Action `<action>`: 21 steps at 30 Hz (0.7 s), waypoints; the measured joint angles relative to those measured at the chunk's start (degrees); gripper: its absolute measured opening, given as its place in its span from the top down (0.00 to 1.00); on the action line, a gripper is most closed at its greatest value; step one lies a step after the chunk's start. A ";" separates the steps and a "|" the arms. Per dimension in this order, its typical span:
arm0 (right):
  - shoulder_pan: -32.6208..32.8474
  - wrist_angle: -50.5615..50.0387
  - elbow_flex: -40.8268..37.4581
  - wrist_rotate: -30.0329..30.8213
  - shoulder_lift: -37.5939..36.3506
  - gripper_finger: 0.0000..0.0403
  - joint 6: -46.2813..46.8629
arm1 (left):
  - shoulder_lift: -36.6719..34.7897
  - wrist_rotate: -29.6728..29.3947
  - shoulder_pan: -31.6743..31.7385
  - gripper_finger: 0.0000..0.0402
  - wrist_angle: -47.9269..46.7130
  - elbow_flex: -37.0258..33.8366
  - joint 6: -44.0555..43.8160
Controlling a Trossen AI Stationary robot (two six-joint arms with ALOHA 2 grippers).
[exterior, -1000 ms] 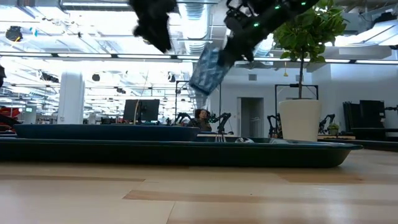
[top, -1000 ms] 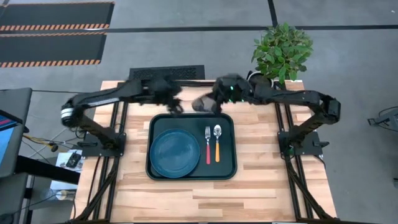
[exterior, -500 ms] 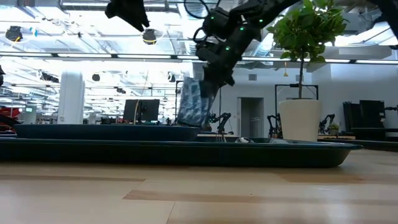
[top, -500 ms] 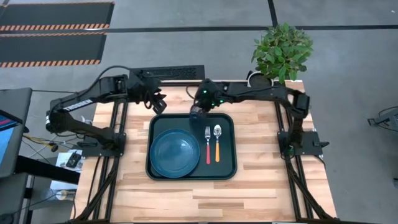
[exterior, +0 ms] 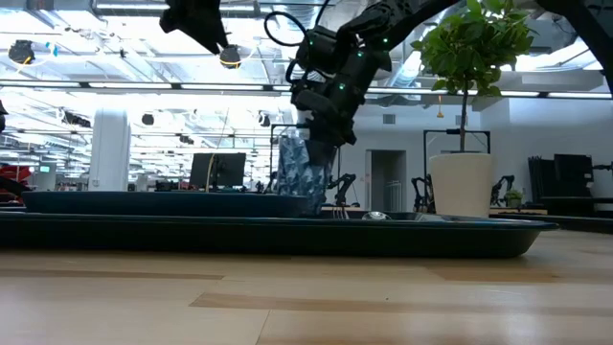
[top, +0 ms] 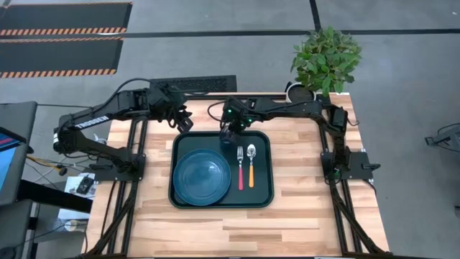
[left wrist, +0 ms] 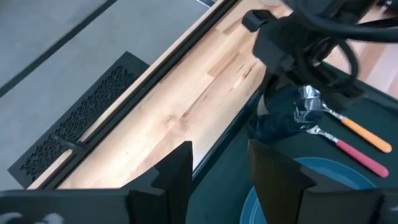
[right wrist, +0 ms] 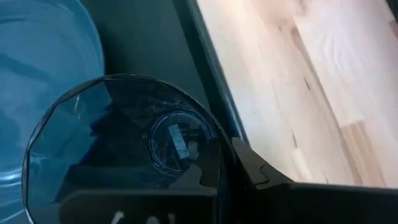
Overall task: Pick and place plate/cup/fork/spoon on tray
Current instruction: Put the dark blue cup on the black serving tray
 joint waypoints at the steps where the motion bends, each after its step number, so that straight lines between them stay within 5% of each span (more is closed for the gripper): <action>1: -0.03 0.07 0.00 0.00 -0.06 0.93 0.05 | -0.01 -0.02 0.01 0.64 0.23 -0.39 -0.04; 21: 0.52 -0.52 0.04 -1.55 -0.08 0.82 0.07 | 0.00 -0.07 0.00 0.64 1.48 -1.50 -0.83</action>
